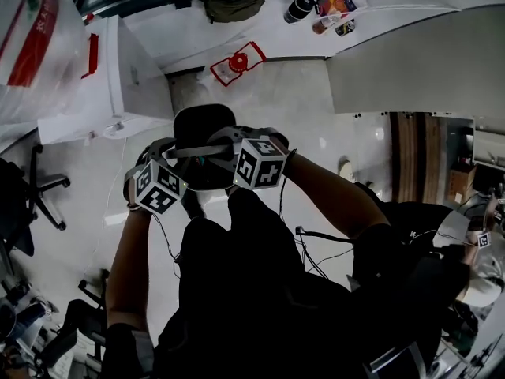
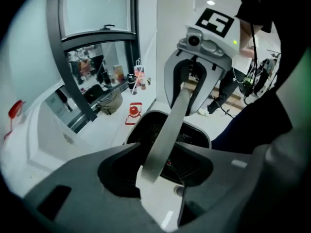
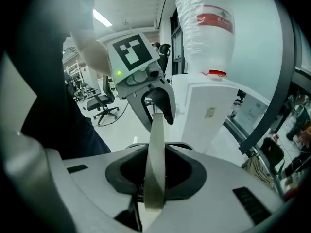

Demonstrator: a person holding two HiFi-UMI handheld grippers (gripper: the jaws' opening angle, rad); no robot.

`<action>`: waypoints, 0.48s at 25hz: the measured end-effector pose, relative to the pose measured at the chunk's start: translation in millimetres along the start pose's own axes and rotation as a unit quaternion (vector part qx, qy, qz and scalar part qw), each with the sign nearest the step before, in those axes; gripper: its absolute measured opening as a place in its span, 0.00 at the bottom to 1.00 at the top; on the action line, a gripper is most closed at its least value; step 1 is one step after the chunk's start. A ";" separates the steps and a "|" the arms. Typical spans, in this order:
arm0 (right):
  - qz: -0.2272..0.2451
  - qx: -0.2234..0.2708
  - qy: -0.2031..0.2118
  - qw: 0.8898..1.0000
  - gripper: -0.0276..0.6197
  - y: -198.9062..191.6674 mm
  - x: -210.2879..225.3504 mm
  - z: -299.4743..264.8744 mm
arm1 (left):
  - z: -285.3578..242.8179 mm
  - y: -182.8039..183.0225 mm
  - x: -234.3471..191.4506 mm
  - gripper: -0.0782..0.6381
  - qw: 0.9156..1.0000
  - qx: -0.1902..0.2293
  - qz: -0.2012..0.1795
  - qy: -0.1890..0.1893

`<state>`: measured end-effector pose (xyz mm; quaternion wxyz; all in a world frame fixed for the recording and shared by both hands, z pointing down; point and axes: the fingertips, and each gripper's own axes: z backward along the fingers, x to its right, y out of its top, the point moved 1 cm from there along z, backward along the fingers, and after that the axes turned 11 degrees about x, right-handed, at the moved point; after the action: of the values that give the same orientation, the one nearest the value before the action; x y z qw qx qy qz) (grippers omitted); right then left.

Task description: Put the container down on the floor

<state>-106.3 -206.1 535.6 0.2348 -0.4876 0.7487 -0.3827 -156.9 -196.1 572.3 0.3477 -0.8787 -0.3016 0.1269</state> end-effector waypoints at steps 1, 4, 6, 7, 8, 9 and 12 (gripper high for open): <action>-0.002 0.002 0.001 1.000 0.17 -3.3 2.6 -3.2 | 2.3 -4.0 -4.6 0.38 1.000 0.007 0.014 0.010; -0.010 0.008 0.005 1.000 0.17 -9.9 9.1 -10.8 | 9.0 -13.6 -11.4 0.38 0.997 0.033 0.065 0.023; -0.014 0.016 0.008 1.000 0.17 -15.9 12.4 -17.8 | 13.9 -15.4 -15.1 0.38 0.993 0.056 0.097 0.025; -0.013 0.018 0.010 1.000 0.17 -20.4 13.8 -22.2 | 16.1 -17.4 -18.5 0.38 0.992 0.064 0.107 0.032; -0.013 0.020 0.011 1.000 0.17 -24.8 15.3 -26.8 | 17.7 -21.2 -22.2 0.38 0.990 0.069 0.114 0.042; -0.014 0.022 0.011 1.000 0.17 -29.4 17.1 -31.5 | 18.5 -26.2 -24.9 0.38 0.989 0.071 0.117 0.054; -0.024 0.025 0.008 0.999 0.17 -45.0 25.0 -46.0 | 18.5 -34.1 -25.8 0.38 0.985 0.090 0.122 0.079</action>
<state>-125.3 -223.4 599.7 0.2316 -0.4960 0.7291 -0.4109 -200.3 -182.5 582.6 0.4300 -0.8814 -0.1510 0.1247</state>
